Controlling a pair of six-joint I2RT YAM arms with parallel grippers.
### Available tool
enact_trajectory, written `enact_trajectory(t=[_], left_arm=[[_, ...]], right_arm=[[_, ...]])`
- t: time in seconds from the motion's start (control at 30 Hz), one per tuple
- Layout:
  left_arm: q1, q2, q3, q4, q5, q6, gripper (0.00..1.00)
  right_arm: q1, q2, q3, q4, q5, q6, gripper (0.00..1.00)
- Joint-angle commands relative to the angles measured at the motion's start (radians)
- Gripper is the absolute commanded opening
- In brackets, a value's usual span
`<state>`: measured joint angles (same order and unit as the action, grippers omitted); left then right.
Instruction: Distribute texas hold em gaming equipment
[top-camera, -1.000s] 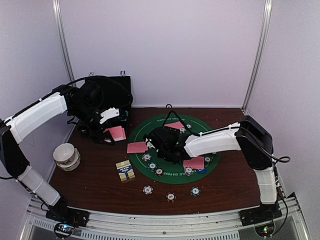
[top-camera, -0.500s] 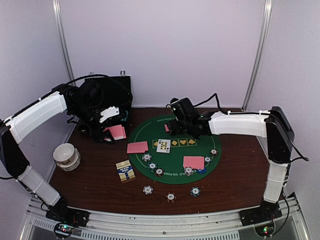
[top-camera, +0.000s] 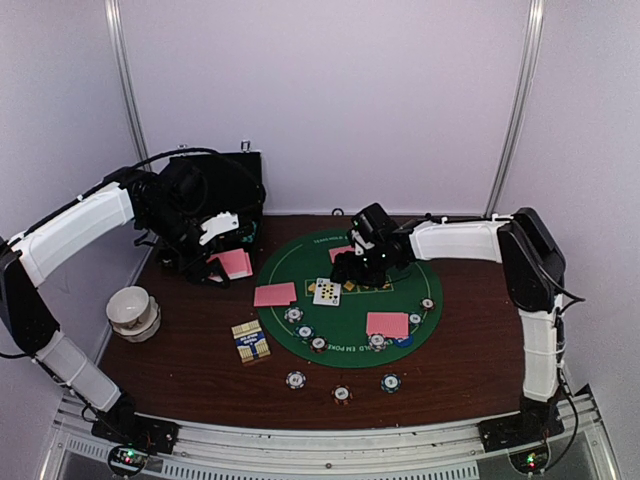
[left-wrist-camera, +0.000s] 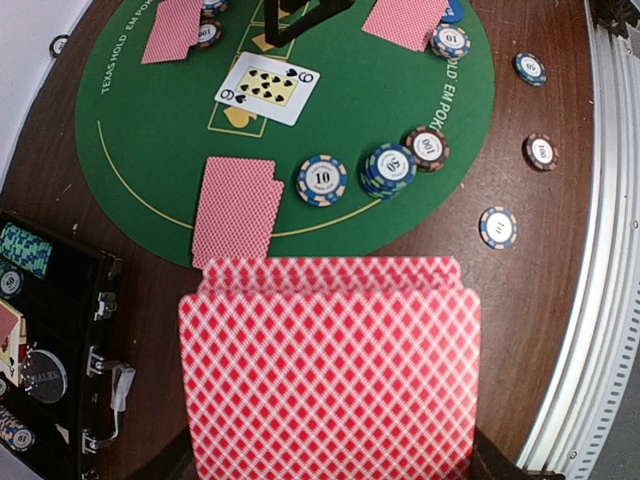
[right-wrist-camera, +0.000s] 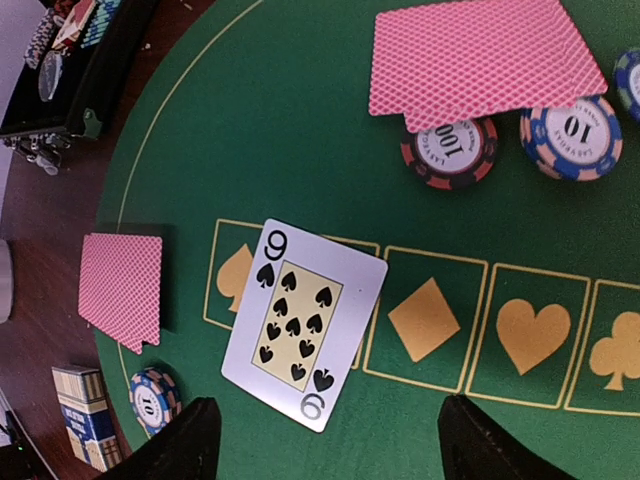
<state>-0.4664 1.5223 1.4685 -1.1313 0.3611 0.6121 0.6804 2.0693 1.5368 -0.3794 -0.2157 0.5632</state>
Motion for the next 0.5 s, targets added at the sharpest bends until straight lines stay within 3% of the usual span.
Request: enact_trajectory(t=[0.0, 0.47], left_arm=[[0.008, 0.002, 0.035, 0.005, 0.02, 0.015, 0.0], [0.008, -0.005, 0.027, 0.005, 0.023, 0.017, 0.0]], right_arm=[[-0.025, 0.059, 0.059, -0.033, -0.138, 0.103, 0.75], [-0.032, 0.193, 0.14, -0.024, -0.225, 0.154, 0.71]])
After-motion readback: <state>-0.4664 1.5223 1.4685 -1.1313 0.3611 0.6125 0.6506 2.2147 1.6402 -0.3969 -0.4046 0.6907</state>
